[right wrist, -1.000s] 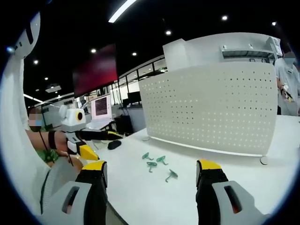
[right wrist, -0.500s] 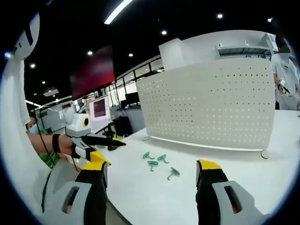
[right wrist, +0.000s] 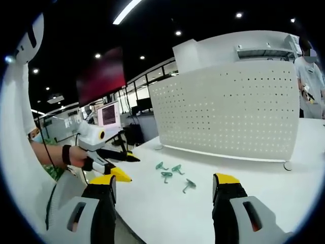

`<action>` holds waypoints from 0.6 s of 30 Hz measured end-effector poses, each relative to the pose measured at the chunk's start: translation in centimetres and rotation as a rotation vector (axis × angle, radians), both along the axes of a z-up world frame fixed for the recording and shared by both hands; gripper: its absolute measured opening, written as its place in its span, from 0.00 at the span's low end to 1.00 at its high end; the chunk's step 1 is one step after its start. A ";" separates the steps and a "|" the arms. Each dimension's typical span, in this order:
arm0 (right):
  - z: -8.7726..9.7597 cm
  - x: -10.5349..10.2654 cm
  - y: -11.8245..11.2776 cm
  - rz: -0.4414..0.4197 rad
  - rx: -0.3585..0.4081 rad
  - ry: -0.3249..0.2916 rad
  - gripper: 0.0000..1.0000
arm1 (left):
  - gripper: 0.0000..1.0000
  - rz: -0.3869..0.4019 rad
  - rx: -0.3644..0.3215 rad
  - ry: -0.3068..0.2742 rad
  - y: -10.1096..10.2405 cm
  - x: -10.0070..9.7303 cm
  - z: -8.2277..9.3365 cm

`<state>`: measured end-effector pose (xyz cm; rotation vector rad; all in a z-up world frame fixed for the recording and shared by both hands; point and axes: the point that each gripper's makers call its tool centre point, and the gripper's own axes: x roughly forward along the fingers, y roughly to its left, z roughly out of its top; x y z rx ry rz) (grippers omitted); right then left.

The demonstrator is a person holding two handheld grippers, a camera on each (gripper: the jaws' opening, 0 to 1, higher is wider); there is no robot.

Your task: Insert the hook assembly into the mounting plate slot until the hook locks in place.

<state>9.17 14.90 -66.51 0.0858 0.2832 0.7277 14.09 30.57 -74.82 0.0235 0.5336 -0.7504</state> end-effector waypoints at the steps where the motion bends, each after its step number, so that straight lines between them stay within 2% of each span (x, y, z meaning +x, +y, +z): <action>1: 0.0 0.0 0.0 0.001 0.001 0.003 0.79 | 0.80 -0.006 0.013 0.000 0.0 0.0 -0.2; 8: -0.1 -0.1 0.3 0.020 0.000 0.004 0.79 | 0.75 -0.006 0.040 0.029 -0.1 0.2 -1.6; 12: -0.2 -0.1 0.4 0.020 0.004 0.005 0.79 | 0.66 0.034 0.057 0.036 0.6 0.9 -2.1; 15: -0.4 -0.1 0.4 0.016 0.006 0.007 0.79 | 0.68 0.042 0.060 0.045 0.8 1.3 -2.5; 18: -0.5 -0.2 0.4 0.014 0.011 0.012 0.79 | 0.64 0.039 0.082 0.048 0.9 1.7 -2.9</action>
